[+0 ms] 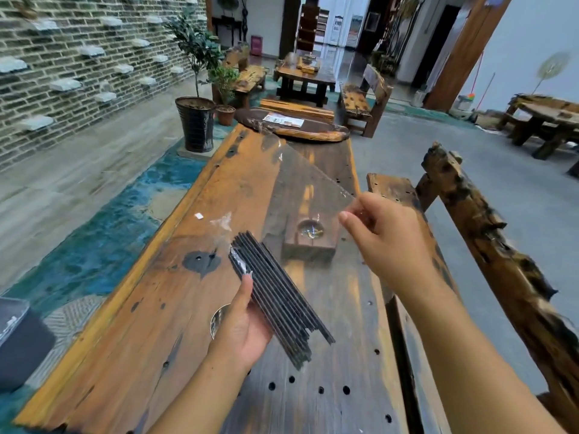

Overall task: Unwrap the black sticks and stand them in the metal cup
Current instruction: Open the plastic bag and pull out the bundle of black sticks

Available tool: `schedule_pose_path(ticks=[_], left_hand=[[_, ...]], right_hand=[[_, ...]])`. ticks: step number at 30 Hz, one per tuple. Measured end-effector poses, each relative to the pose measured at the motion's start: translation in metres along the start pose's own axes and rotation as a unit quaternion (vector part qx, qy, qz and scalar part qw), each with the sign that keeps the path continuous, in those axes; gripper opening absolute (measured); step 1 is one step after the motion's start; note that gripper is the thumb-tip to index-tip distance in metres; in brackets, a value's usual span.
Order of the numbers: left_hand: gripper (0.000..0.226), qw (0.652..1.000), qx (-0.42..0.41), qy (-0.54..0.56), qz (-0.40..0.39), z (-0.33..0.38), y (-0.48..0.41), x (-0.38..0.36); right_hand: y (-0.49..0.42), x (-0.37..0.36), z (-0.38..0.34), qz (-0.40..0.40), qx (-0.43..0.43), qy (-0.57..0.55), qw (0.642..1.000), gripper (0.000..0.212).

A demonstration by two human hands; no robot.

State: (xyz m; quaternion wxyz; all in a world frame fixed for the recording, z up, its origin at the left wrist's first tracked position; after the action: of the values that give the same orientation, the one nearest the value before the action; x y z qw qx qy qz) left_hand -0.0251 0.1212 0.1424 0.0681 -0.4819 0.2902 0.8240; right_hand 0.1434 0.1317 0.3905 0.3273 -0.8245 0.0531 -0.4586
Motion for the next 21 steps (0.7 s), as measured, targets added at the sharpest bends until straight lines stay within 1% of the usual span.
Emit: schedule_pose_path(ticks=[1, 3, 4, 5, 6, 7, 8, 10, 12, 13, 14, 17, 21], left_hand=[[0.045, 1.0, 0.008, 0.0, -0.014, -0.001, -0.002, -0.002], [0.051, 0.999, 0.027, -0.007, -0.023, -0.007, -0.008, -0.002], [0.051, 0.999, 0.029, -0.013, -0.023, -0.009, -0.01, -0.001], [0.051, 0.999, 0.027, -0.023, -0.021, -0.009, -0.013, 0.002], [0.054, 0.999, 0.024, -0.035, -0.023, -0.009, -0.015, 0.003], [0.062, 0.998, 0.023, -0.043, -0.027, -0.009, -0.018, 0.004], [0.07, 0.998, 0.028, -0.05, -0.029, -0.01, -0.02, 0.006], [0.078, 0.997, 0.04, -0.054, -0.041, -0.014, -0.024, 0.008], [0.081, 0.996, 0.054, -0.059, -0.044, -0.017, -0.028, 0.008], [0.08, 0.995, 0.061, -0.061, -0.05, -0.019, -0.029, 0.006], [0.077, 0.994, 0.066, -0.06, -0.058, -0.021, -0.03, 0.004], [0.071, 0.992, 0.086, -0.046, -0.077, -0.027, -0.034, -0.001], [0.066, 0.99, 0.114, -0.034, -0.082, -0.035, -0.038, -0.007]], right_hand=[[-0.001, 0.0, -0.004, -0.004, 0.004, 0.0, 1.0, 0.02], [0.001, -0.015, -0.009, -0.073, 0.006, 0.014, 0.997, 0.018], [0.003, -0.019, -0.012, -0.094, 0.013, 0.024, 0.995, 0.018], [0.004, -0.017, -0.016, -0.084, 0.023, 0.025, 0.996, 0.019], [0.004, -0.009, -0.021, -0.053, 0.037, 0.016, 0.998, 0.019], [0.003, -0.004, -0.026, -0.033, 0.048, 0.003, 0.998, 0.019], [0.004, -0.004, -0.028, -0.042, 0.052, -0.006, 0.998, 0.019], [0.009, -0.014, -0.028, -0.093, 0.044, -0.006, 0.995, 0.021], [0.013, -0.008, -0.026, -0.078, 0.042, -0.021, 0.996, 0.021], [0.013, -0.004, -0.026, -0.071, 0.044, -0.037, 0.996, 0.022], [0.013, -0.002, -0.026, -0.08, 0.043, -0.047, 0.995, 0.023], [0.017, -0.006, -0.023, -0.134, 0.038, -0.053, 0.989, 0.022], [0.026, -0.002, -0.014, -0.146, 0.012, -0.093, 0.985, 0.017]])
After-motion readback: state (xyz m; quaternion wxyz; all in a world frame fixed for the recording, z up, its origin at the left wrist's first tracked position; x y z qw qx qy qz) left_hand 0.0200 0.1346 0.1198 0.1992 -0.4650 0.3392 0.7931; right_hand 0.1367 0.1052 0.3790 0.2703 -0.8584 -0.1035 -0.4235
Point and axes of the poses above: each hand's wrist, its own y-axis away from the middle knuckle, its own x-axis out of the back of the hand, z = x × y, the point moved 10 cm from there along -y, towards the middle knuckle, and after that the axes turned 13 degrees about x, right-handed, at the moved point
